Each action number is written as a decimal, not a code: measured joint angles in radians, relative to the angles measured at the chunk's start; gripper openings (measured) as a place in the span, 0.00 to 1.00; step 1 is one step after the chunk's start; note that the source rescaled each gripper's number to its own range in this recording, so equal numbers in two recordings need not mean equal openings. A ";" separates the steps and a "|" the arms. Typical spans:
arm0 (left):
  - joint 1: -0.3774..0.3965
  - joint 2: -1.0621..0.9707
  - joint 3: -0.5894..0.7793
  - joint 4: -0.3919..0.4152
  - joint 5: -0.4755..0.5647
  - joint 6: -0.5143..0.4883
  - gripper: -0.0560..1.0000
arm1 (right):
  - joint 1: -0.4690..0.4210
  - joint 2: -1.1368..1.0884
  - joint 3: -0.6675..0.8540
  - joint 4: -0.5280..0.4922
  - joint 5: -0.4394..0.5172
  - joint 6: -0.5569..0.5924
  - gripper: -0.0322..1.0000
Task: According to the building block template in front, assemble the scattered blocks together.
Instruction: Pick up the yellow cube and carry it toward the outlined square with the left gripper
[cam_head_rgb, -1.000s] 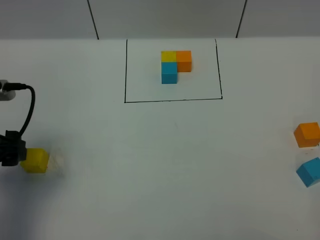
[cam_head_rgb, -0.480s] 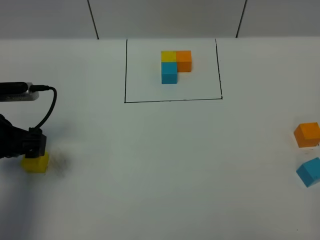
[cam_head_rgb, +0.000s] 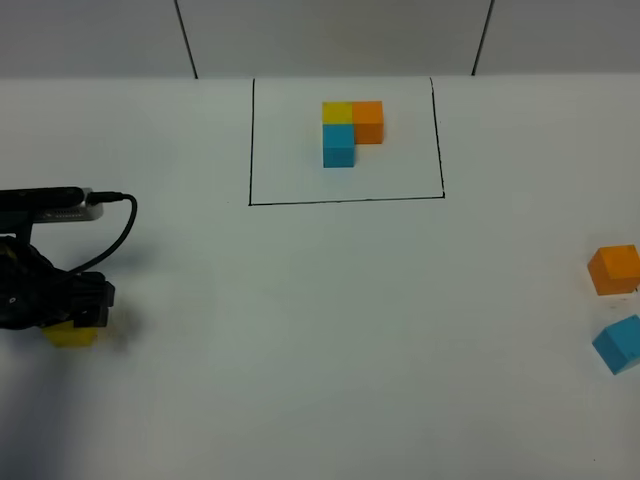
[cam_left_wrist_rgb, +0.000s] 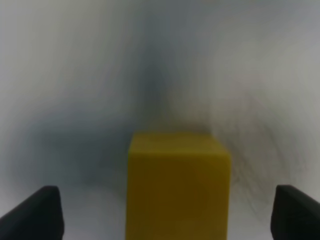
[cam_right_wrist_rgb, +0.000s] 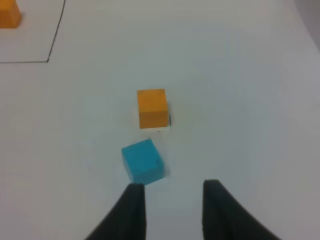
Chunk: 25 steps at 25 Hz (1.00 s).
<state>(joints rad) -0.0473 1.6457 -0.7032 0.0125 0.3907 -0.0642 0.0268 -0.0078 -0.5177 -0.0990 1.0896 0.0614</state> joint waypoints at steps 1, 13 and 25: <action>0.000 0.010 0.000 0.000 -0.008 0.000 0.76 | 0.000 0.000 0.000 0.000 0.000 0.000 0.03; 0.000 0.066 -0.001 0.000 -0.067 0.015 0.07 | 0.000 0.000 0.000 0.000 0.000 0.000 0.03; -0.231 0.061 -0.361 -0.002 0.094 0.620 0.07 | 0.000 0.000 0.000 0.000 0.000 0.000 0.03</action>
<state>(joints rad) -0.2786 1.7068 -1.0638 0.0102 0.4847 0.5557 0.0268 -0.0078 -0.5177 -0.0990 1.0896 0.0614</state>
